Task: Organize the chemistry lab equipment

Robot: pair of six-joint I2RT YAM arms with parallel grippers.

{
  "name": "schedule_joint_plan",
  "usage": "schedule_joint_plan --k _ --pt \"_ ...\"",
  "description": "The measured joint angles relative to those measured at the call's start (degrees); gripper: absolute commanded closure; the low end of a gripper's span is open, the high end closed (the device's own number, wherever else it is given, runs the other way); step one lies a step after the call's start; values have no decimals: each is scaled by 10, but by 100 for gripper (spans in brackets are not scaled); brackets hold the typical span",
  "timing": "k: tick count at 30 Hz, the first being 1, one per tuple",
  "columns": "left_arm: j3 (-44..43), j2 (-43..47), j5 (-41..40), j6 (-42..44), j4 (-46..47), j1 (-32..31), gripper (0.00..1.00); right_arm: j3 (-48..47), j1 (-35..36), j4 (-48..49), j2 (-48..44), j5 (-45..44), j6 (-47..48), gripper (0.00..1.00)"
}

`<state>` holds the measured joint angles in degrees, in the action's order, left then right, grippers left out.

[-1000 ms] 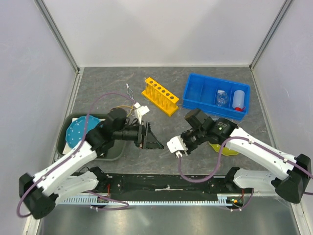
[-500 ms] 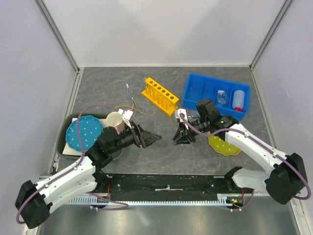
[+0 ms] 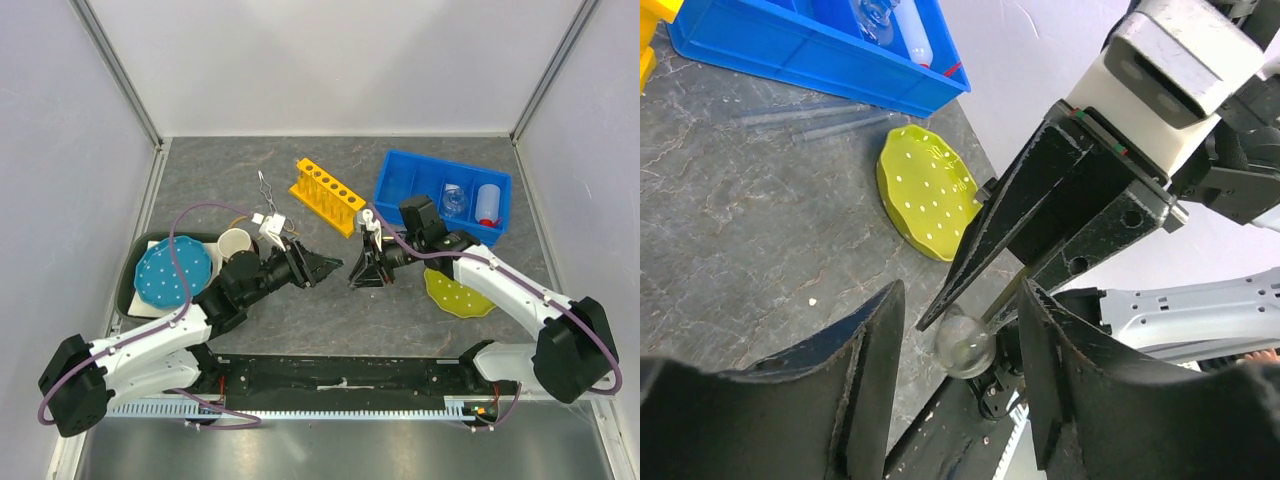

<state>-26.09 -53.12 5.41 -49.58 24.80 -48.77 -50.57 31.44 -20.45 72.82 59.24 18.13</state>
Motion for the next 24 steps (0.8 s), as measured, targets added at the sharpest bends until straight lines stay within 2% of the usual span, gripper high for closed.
schedule_joint_plan --k 5,6,7,10,11,12,14,15,18,21,24 --pt "-24 -16 -30 14 -20 -17 68 0 -5 11 17 6 -15 83" --pt "-27 -17 -38 18 -25 -17 79 0 -6 13 18 8 -17 83" --pt "-27 -18 -41 19 -29 -18 84 0 -6 15 19 9 -19 83" --pt "-38 -20 -50 23 -44 -21 93 0 -8 19 21 11 -19 80" --pt "-42 -20 -52 23 -50 -21 94 0 -9 21 21 12 -19 74" --pt "-45 -20 -54 24 -56 -21 95 0 -10 23 21 13 -19 58" --pt "-50 -19 -55 25 -66 -21 96 0 -10 24 21 12 -22 43" --pt "-52 -17 -59 30 -74 -21 95 0 -11 24 21 6 -22 28" --pt "-59 -2 -78 49 -120 -21 95 -7 -30 2 19 -15 -9 16" --pt "-83 9 -95 77 -176 -8 95 -28 -62 -34 11 -52 17 12" --pt "-122 6 -97 113 -224 38 95 -50 -108 -64 -19 -101 50 9"
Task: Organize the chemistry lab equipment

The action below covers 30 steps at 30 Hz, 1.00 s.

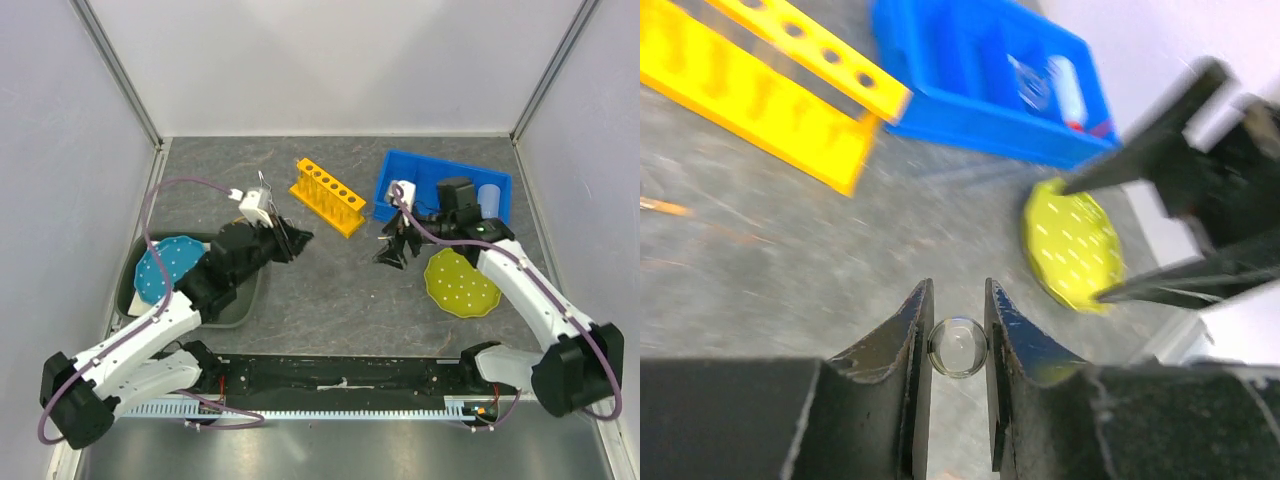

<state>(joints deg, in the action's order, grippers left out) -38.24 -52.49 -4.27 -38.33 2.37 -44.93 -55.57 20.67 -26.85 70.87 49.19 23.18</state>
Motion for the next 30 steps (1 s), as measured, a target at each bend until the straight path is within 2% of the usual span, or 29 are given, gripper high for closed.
schedule_joint_plan --k 5,6,9,14,19,30 --pt "-65 -45 24 64 -42 152 96 -4 -82 -9 -61 -47 33 7" --pt "-76 -61 28 74 -44 171 96 -2 -97 -5 -68 -49 35 2" --pt "-137 -136 42 114 -57 215 96 13 -123 16 -70 -49 32 2" --pt "-262 -257 47 181 -70 229 96 43 -138 27 -49 -38 26 2" --pt "-356 -337 42 226 -68 235 96 72 -151 26 -60 -36 28 2" --pt "-487 -461 28 270 -99 236 97 73 -153 29 -84 -36 30 2"
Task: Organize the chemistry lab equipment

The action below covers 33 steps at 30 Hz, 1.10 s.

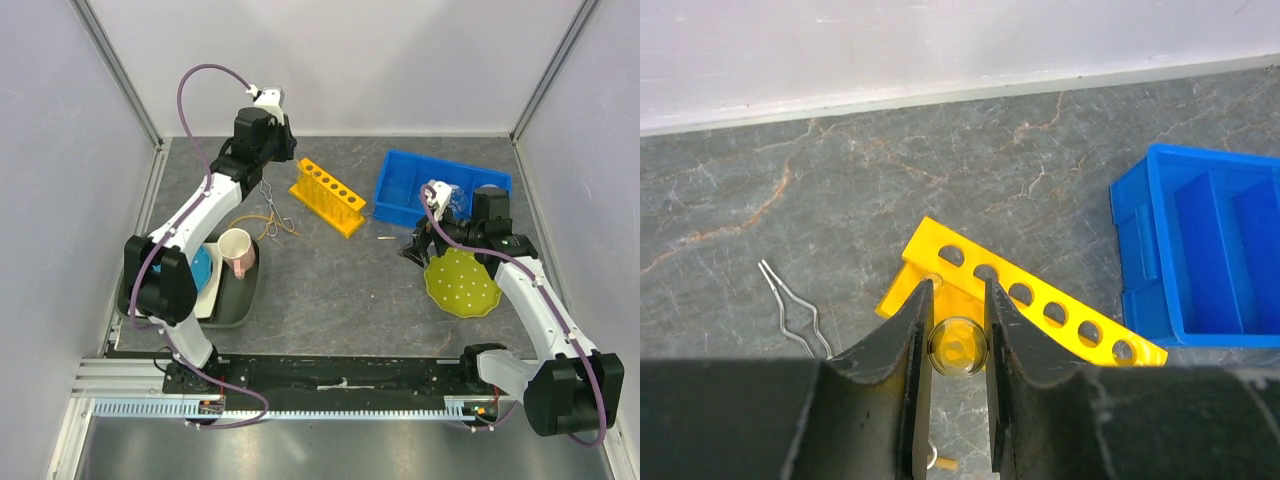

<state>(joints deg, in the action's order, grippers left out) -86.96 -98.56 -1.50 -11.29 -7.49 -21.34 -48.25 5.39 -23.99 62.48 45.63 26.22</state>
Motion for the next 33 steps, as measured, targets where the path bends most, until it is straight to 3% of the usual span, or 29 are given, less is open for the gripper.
schedule_joint_plan --k 10,33 --pt "-53 -41 1 16 -23 0 97 0 0 0 0 0 0 2" --pt "-85 -95 19 24 -58 0 95 0 0 0 1 0 2 2"
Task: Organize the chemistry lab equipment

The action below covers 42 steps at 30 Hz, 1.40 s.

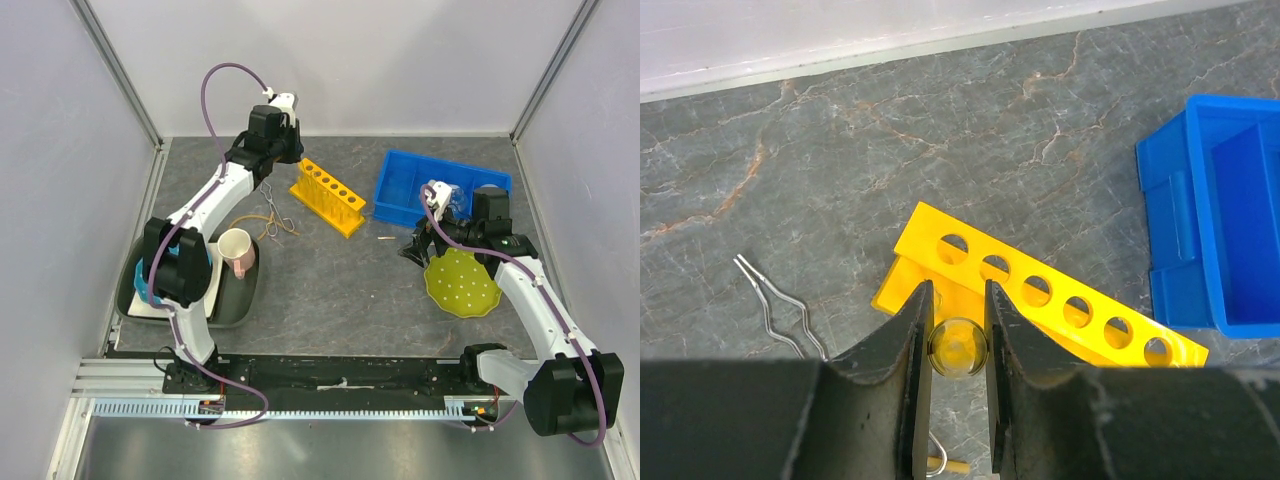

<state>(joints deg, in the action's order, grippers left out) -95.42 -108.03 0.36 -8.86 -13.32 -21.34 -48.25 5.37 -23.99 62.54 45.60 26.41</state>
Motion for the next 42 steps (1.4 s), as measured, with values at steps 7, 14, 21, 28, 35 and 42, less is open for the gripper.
schedule_joint_plan --k 7,14,21,28,35,42 --pt "-22 -36 9 6 -16 0 88 0 0 0 1 0 0 2" --pt "-36 -62 15 9 -30 0 66 0 0 0 2 0 1 2" --pt "-52 -67 15 9 -50 0 50 0 0 0 2 0 5 2" --pt "-79 -64 15 8 -68 -1 44 1 -9 0 3 0 11 2" --pt "-63 -7 12 9 -82 -1 31 15 -27 0 3 1 32 2" --pt "88 195 -3 11 -52 1 15 32 -37 0 -4 0 68 2"
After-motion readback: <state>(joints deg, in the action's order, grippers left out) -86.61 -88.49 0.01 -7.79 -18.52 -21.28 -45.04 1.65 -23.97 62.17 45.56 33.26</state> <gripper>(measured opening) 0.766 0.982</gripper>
